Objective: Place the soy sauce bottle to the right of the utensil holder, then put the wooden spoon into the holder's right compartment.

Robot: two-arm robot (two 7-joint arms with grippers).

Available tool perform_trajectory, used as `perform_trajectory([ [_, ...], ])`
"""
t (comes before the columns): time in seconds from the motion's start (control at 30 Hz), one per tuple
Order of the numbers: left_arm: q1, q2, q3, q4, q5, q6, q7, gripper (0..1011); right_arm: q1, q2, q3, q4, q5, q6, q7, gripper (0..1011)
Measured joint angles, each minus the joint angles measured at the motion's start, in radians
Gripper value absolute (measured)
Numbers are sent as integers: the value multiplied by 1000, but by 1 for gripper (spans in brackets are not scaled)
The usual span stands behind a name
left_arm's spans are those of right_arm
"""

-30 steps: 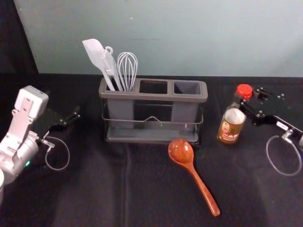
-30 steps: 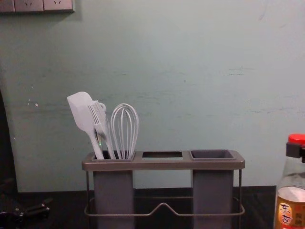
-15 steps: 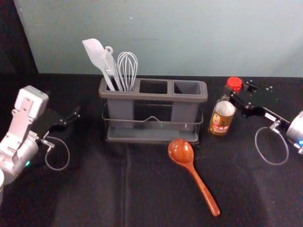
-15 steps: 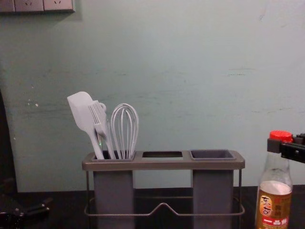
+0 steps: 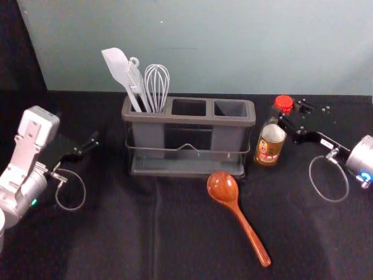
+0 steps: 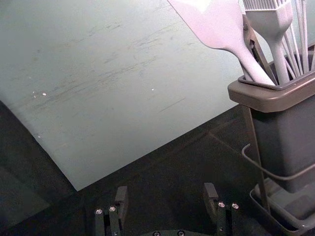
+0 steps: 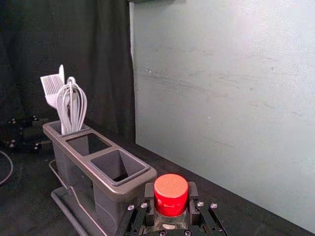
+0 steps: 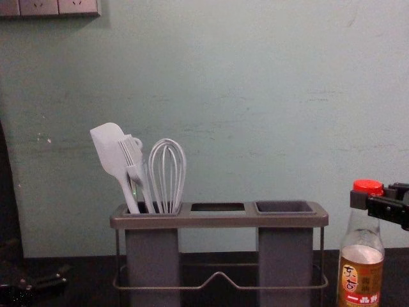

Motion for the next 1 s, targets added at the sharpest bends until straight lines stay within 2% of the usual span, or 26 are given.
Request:
perform_trajectory([
  [0.3, 0, 0, 0, 0, 0, 0, 0, 1005, 0, -4, -1, 15, -13, -5, 1, 381],
  [1.0, 0, 0, 0, 0, 0, 0, 0, 1005, 7, -16, -1, 37, -13, -2, 8, 381],
])
